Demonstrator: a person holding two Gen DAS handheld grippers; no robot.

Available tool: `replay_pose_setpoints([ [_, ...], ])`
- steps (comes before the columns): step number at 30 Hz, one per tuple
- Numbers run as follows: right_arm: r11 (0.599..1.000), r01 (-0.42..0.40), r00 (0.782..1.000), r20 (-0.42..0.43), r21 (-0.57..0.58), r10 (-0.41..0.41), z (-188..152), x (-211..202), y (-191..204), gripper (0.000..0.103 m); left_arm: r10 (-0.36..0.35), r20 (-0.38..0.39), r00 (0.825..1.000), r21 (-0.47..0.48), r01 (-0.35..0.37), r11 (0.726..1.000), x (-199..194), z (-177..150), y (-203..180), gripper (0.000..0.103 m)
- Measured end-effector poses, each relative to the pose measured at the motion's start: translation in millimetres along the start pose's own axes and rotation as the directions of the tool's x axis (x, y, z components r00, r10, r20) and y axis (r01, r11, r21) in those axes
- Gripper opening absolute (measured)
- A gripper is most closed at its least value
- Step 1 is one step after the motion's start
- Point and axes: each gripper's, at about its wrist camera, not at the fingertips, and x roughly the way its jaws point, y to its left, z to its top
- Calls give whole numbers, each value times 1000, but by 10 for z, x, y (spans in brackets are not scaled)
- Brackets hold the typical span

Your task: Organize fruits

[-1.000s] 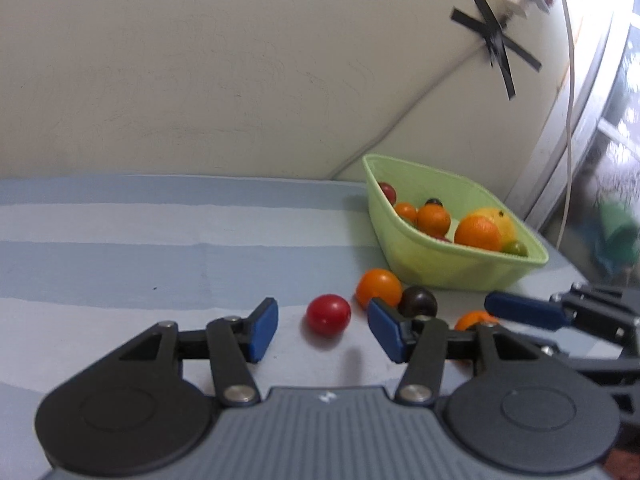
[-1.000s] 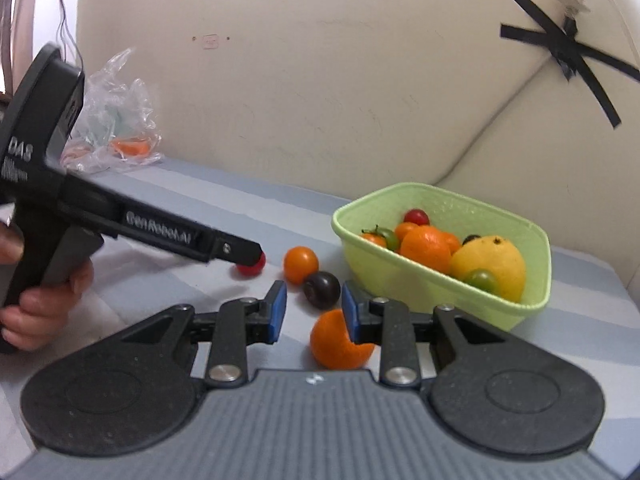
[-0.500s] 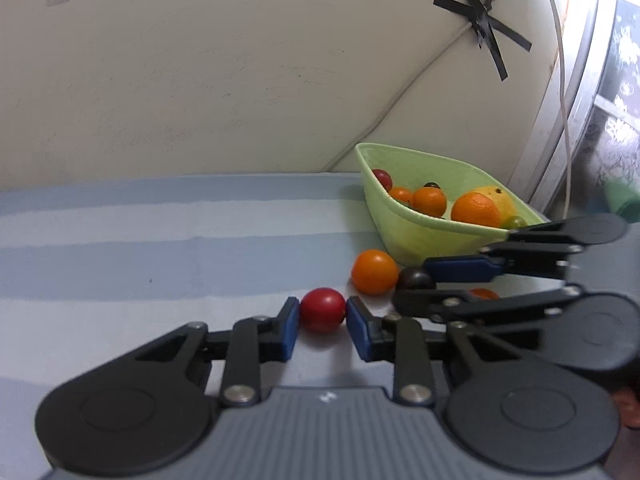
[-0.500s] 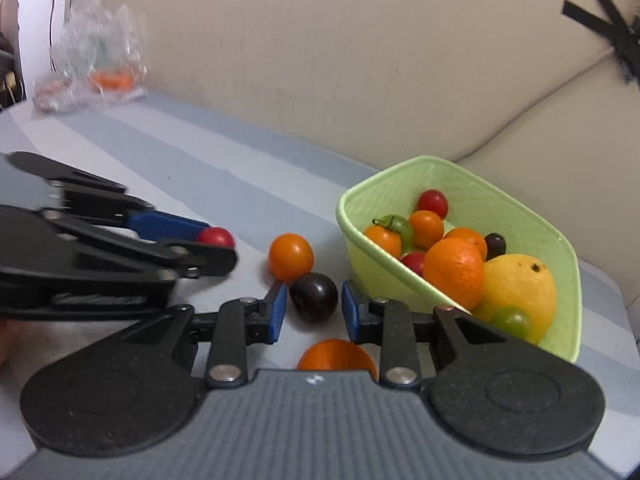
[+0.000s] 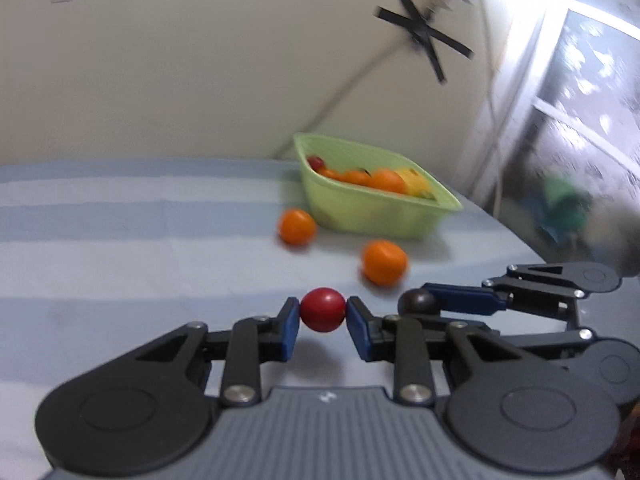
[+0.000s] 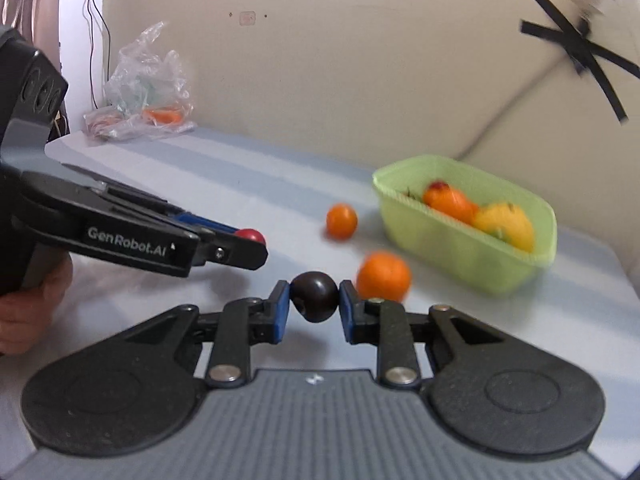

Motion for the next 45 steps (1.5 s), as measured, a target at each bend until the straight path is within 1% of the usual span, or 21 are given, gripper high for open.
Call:
replay_pose_setpoints([
  [2, 999, 34, 999, -1, -1, -34, -92, -40, 23, 29, 5, -13, 1000, 29, -5, 1000, 25, -62, -96, 27],
  [4, 999, 35, 999, -13, 14, -35, -137, -24, 5, 29, 25, -24, 999, 51, -24, 998, 71, -109, -167, 27],
  [6, 999, 37, 999, -30, 26, -36, -163, 30, -16, 30, 43, -13, 999, 63, -42, 997, 85, -147, -210, 27],
  [8, 999, 32, 999, -20, 20, -32, -176, 49, -10, 30, 61, 1, 998, 77, -61, 995, 79, -179, -243, 28],
  [11, 999, 45, 999, 4, -10, -45, -211, 51, 29, 30, 80, 18, 997, 94, -81, 992, 80, -203, -277, 28],
  [16, 999, 40, 999, 10, 5, -40, -220, 48, 11, 31, 69, 19, 997, 85, -70, 994, 79, -195, -251, 28],
  [19, 999, 40, 999, 9, 20, -40, -218, 51, -10, 33, 66, 20, 998, 83, -68, 994, 80, -196, -245, 28],
  [24, 999, 48, 999, 12, 9, -48, -224, 43, 14, 33, 73, 21, 997, 87, -75, 993, 81, -197, -264, 28],
  [27, 999, 50, 999, 13, 7, -50, -224, 42, 18, 33, 86, 25, 996, 86, -88, 992, 77, -198, -270, 30],
  [37, 999, 48, 999, 13, 7, -49, -226, 43, 16, 34, 89, 25, 996, 84, -91, 992, 77, -200, -264, 31],
  [45, 999, 45, 999, 11, 25, -45, -236, 48, -19, 38, 87, 25, 996, 76, -89, 993, 81, -198, -249, 32],
])
